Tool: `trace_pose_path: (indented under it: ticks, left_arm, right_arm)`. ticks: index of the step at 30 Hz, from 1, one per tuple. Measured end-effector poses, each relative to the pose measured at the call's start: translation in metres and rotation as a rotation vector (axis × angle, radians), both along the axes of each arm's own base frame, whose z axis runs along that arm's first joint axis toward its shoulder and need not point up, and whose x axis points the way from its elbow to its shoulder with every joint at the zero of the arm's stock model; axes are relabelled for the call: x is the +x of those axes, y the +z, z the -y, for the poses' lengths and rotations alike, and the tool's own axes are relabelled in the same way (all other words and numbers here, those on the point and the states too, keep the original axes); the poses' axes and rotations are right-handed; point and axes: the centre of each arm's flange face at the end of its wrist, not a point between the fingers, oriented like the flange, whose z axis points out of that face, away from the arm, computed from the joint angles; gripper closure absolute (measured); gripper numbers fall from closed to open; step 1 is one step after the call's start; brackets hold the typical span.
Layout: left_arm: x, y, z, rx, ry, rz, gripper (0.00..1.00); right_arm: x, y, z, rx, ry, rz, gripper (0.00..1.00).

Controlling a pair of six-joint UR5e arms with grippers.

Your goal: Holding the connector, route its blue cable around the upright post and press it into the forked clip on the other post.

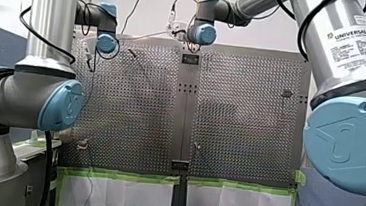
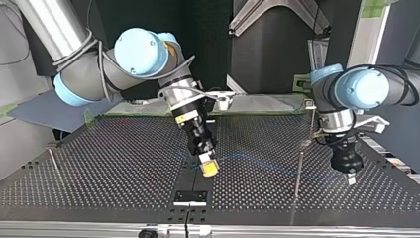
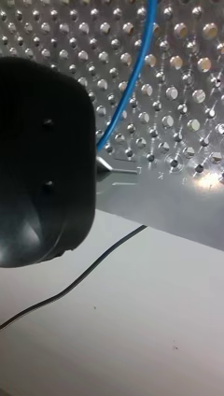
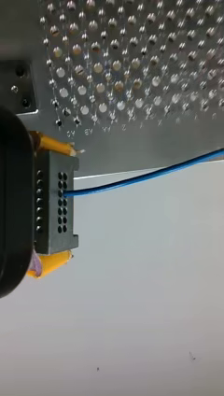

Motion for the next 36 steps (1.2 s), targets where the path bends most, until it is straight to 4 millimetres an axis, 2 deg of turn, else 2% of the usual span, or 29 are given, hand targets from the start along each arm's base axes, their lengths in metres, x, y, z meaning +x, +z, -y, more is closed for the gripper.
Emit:
trace_pose_path:
  ticks: [9, 20, 33, 36]
  left_arm:
    - [0.015, -0.008, -0.004, 0.007, -0.031, -0.024, 1.0]
    - [0.047, -0.053, -0.007, 0.02, -0.096, -0.101, 1.0]
    - [0.057, -0.09, 0.013, 0.015, -0.17, -0.166, 1.0]
    - [0.057, -0.093, 0.015, -0.003, -0.18, -0.169, 1.0]
  right_arm:
    - [0.006, -0.022, 0.017, 0.005, 0.005, -0.012, 1.0]
    - [0.013, -0.058, 0.032, 0.039, 0.003, -0.05, 1.0]
    - [0.01, -0.08, 0.048, 0.066, -0.016, -0.075, 1.0]
    - [0.006, -0.095, 0.057, 0.082, -0.034, -0.109, 1.0]
